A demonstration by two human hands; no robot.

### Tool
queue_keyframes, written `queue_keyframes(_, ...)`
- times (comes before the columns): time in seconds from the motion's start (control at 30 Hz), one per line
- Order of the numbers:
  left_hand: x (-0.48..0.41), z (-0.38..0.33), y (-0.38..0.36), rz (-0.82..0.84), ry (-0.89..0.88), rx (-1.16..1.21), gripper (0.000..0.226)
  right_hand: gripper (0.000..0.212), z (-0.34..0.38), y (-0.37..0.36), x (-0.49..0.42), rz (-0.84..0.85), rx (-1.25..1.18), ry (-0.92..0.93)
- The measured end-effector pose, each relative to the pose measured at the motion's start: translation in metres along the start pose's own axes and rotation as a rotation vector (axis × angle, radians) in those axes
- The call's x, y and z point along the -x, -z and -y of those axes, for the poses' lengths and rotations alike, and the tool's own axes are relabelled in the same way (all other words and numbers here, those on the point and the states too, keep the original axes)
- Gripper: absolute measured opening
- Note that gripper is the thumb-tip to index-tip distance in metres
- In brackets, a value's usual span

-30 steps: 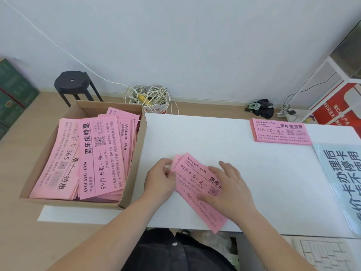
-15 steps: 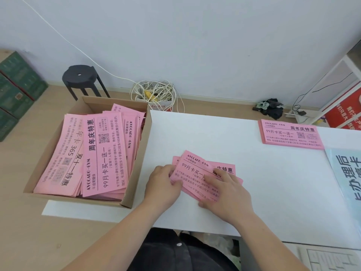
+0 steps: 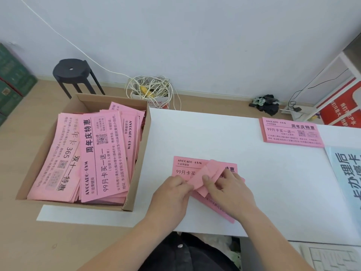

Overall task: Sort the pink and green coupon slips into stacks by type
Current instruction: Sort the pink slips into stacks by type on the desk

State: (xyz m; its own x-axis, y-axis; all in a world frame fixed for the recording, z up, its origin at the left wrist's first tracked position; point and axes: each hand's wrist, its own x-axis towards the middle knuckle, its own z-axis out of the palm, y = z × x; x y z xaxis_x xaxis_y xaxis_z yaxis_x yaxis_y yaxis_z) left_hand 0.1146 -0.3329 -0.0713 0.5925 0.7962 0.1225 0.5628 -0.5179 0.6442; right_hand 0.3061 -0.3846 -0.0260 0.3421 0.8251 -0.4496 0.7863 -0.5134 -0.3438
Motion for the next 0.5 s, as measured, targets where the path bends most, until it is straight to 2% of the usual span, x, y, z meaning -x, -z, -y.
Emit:
queue_keyframes(0.1, -0.012, 0.0, 0.011, 0.07, 0.104, 0.046, 0.016, 0.061, 0.003, -0.001, 0.0, -0.002, -0.055, -0.032)
queue_keyframes(0.17, -0.016, -0.003, 0.018, 0.091, 0.261, 0.142, 0.024, 0.062, 0.005, 0.001, 0.0, 0.0, -0.078, -0.039)
queue_keyframes(0.23, -0.019, -0.003, 0.023, 0.059, 0.464, 0.313, 0.028, 0.064, 0.007, 0.003, -0.001, 0.02, -0.097, -0.063)
queue_keyframes(0.3, -0.021, 0.001, 0.025, 0.018, 0.583, 0.413, 0.031, 0.061, 0.007, 0.005, -0.004, 0.039, -0.095, -0.066)
queue_keyframes(0.5, -0.024, 0.007, 0.032, 0.024, 0.647, 0.399, 0.024, 0.062, 0.012, 0.006, -0.002, 0.054, -0.137, -0.099)
